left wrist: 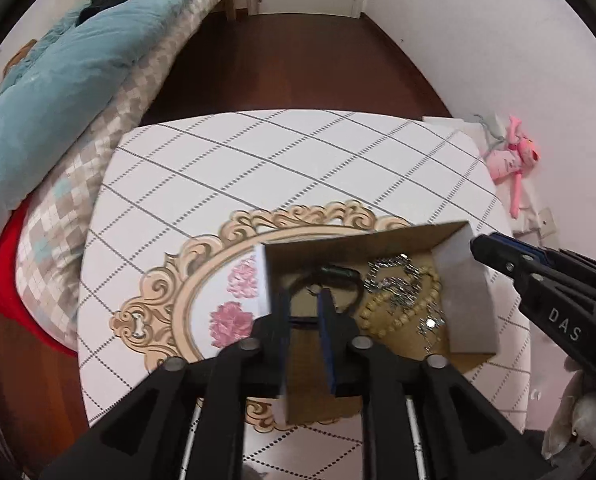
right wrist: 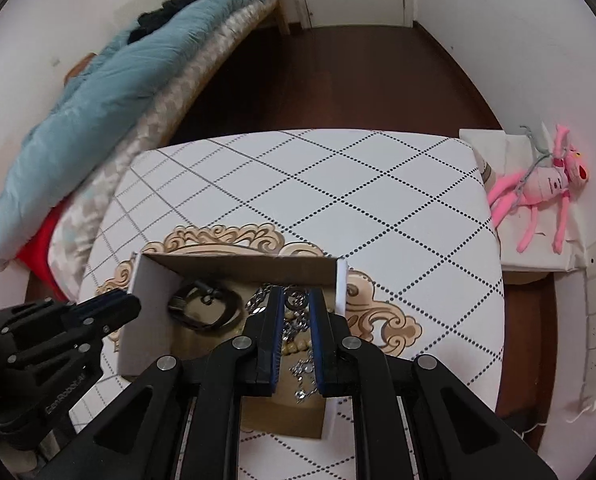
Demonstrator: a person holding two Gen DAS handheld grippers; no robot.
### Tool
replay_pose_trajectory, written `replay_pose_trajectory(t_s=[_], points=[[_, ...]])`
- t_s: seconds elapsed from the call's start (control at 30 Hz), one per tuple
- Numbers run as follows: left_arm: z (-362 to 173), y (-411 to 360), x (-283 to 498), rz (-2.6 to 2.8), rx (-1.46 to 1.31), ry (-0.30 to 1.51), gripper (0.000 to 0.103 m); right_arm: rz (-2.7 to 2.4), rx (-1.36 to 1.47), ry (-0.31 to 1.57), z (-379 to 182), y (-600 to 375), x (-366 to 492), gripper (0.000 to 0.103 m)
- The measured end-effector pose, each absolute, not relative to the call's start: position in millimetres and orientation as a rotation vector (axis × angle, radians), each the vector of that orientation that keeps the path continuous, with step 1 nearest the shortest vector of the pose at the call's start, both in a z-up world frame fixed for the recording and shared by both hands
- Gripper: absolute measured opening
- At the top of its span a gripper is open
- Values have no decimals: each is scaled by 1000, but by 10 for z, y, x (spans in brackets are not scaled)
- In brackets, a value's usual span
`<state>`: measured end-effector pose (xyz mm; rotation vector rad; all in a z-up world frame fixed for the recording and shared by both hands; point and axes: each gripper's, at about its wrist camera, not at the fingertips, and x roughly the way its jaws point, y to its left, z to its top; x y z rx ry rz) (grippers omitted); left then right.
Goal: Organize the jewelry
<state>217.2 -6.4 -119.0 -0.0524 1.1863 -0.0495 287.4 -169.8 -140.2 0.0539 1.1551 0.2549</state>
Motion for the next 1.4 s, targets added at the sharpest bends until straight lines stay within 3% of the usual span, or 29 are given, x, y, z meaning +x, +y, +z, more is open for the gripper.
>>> replay_pose_trajectory(t_s=[0.03,0.07,0.1,0.3,0.37,0.43,0.53,0.57,0.6,0.77,1.1,1.4], points=[[-1176,-40,2176,-41,-56,1180,40,252,50,1162,-1407,-1696,2897,16],[-1162,-23,2181,-39,-62,1172,60,249,51,1163,-1403,-1705,2908,26],[-1140,5,2173,-27,-69,1160,68,246,54,1156,-1390,-1719,2909,37],[-1076,102,2123,-2,-78,1139,73,224,61,1116,-1272,-1784,2831,39],[-1079,117,2089,11,-75,1140,86,201,45,1104,-1243,-1807,2772,39],[-1093,135,2046,22,-77,1139,93,180,27,1097,-1235,-1821,2714,44],[-1111,133,1939,45,-69,1125,95,144,-16,1085,-1238,-1830,2592,68],[-1120,136,1909,49,-69,1123,103,125,-42,1082,-1247,-1819,2538,81],[-1131,136,1877,51,-72,1121,103,122,-55,1081,-1259,-1813,2493,91],[-1204,118,1706,58,-64,1125,103,110,-96,1086,-1339,-1745,2260,102],[-1144,56,1481,62,-61,1113,103,38,-84,1079,-1371,-1831,2021,103],[-646,51,1111,62,-77,1028,103,4,-89,991,-877,-1883,1609,103]])
